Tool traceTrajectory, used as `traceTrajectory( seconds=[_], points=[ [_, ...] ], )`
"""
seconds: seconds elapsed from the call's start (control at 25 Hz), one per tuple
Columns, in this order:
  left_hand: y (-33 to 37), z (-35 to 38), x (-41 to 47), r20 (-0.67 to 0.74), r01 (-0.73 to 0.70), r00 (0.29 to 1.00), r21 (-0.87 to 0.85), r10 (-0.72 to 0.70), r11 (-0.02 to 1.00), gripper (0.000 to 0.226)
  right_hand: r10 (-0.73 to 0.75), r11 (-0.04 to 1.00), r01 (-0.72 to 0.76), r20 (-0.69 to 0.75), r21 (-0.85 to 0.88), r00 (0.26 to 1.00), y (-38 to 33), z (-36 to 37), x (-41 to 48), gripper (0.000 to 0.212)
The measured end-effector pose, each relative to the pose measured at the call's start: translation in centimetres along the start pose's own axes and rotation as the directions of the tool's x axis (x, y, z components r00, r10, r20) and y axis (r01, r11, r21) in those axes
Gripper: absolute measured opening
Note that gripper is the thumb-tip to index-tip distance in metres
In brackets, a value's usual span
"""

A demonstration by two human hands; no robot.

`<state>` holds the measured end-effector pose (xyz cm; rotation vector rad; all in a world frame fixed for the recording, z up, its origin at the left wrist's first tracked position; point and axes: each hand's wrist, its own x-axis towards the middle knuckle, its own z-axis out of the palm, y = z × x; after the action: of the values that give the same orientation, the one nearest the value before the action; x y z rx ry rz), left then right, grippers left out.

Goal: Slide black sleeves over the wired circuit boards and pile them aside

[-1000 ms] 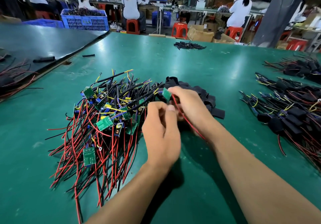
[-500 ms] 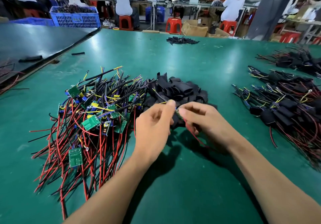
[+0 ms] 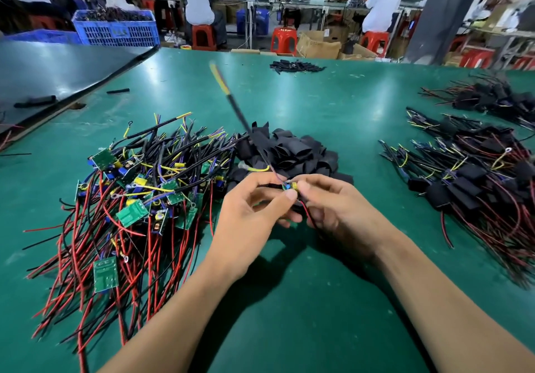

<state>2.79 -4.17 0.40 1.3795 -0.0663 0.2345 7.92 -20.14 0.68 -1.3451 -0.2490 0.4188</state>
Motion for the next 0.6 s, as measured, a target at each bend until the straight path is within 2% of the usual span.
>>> traceTrajectory(
  seconds=[0.08, 0.16, 0.2, 0.24, 0.28, 0.32, 0.4, 0.52, 0.6],
  points=[
    [0.1, -0.2, 0.2, -0.061, 0.048, 0.997, -0.081, -0.053, 0.996, 0.01, 0.032, 0.996, -0.023, -0.102, 0.081, 0.994, -0.4, -0.3, 0.5, 0.024],
    [0.2, -0.6, 0.4, -0.107, 0.067, 0.991, -0.147, -0.083, 0.987, 0.008, 0.007, 0.999, 0.002, -0.245, 0.04, 0.969, -1.0, -1.2, 0.7, 0.028],
    [0.2, -0.9, 0.5, -0.124, 0.067, 0.988, -0.165, -0.088, 0.984, 0.009, -0.033, 0.998, 0.012, -0.324, -0.068, 0.945, -1.2, -1.8, 0.6, 0.027],
    [0.3, -1.1, 0.6, -0.14, 0.061, 0.986, -0.17, -0.085, 0.984, 0.011, -0.097, 0.969, -0.003, -0.397, -0.246, 0.913, -1.4, -2.6, 0.5, 0.024],
    [0.3, -1.3, 0.7, -0.155, 0.054, 0.985, -0.164, -0.079, 0.985, 0.013, -0.179, 0.898, -0.04, -0.445, -0.439, 0.877, -1.3, -3.5, 0.3, 0.02],
    [0.3, -1.4, 0.8, -0.167, 0.045, 0.983, -0.155, -0.072, 0.987, 0.015, -0.25, 0.81, -0.074, -0.456, -0.582, 0.854, -1.4, -4.2, 0.0, 0.014],
    [0.3, -1.6, 0.8, -0.178, 0.036, 0.982, -0.151, -0.063, 0.988, 0.018, -0.28, 0.717, -0.091, -0.405, -0.692, 0.87, -1.6, -5.2, -0.4, 0.007],
    [0.2, -1.9, 0.9, -0.181, 0.045, 0.98, -0.178, -0.078, 0.983, 0.02, -0.145, 0.64, -0.108, -0.258, -0.761, 0.955, -2.1, -5.2, -0.8, 0.009],
    [0.1, -2.1, 1.0, -0.181, 0.054, 0.979, -0.201, -0.092, 0.978, 0.02, -0.12, 0.567, -0.103, -0.205, -0.817, 0.971, -2.1, -5.0, -0.8, 0.011]
  ],
)
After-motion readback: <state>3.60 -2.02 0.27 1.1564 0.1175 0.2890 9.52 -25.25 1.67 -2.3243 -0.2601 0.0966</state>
